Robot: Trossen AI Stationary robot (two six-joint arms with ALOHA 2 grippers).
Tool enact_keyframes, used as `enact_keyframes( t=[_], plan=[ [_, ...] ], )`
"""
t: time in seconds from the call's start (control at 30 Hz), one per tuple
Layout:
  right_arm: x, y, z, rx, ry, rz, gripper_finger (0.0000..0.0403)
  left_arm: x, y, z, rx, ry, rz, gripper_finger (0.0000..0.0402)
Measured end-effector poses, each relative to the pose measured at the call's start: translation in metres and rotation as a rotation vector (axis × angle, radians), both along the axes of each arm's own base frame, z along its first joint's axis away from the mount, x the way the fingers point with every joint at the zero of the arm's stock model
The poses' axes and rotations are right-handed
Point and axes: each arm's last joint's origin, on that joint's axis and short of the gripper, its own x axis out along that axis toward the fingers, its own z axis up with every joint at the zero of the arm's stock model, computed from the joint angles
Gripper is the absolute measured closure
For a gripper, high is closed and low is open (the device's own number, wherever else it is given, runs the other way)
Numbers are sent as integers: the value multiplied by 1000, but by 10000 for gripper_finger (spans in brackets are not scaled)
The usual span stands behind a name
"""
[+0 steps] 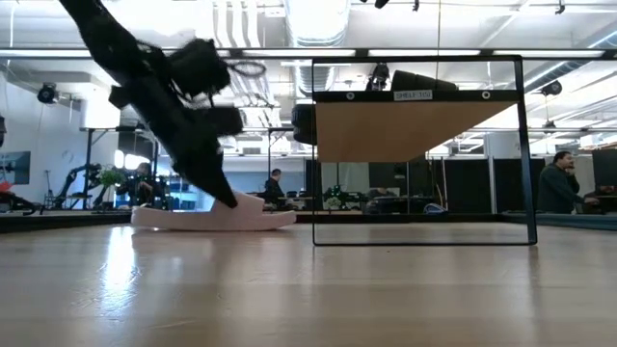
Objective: Pick and place slides into the shelf
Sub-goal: Put the left pink slide under the shelf
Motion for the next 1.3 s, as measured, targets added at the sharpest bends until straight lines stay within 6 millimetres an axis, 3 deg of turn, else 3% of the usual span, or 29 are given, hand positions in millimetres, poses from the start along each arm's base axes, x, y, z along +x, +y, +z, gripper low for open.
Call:
enact_keyframes(
  t=[0.1,0.23,0.37,0.53,0.8,1.1,1.3],
  plan=[
    [0,1,0,0,0,3,280,-14,-12,14,-20,33,72,402],
    [0,2,0,0,1,6,281,-50,-16,32,-63,106,399,402],
    [0,2,-2,-7,8,5,286,-87,-16,39,-107,167,640,402],
    [0,1,-5,-14,20,2,292,-113,-9,39,-125,261,851,402],
    [1,0,-5,-21,27,8,294,-113,10,23,-143,347,940,402],
    [0,1,-5,-18,27,11,296,-92,43,2,-213,327,951,402],
    [0,3,-5,-12,29,18,298,-78,52,-6,-239,330,924,401]
  ],
)
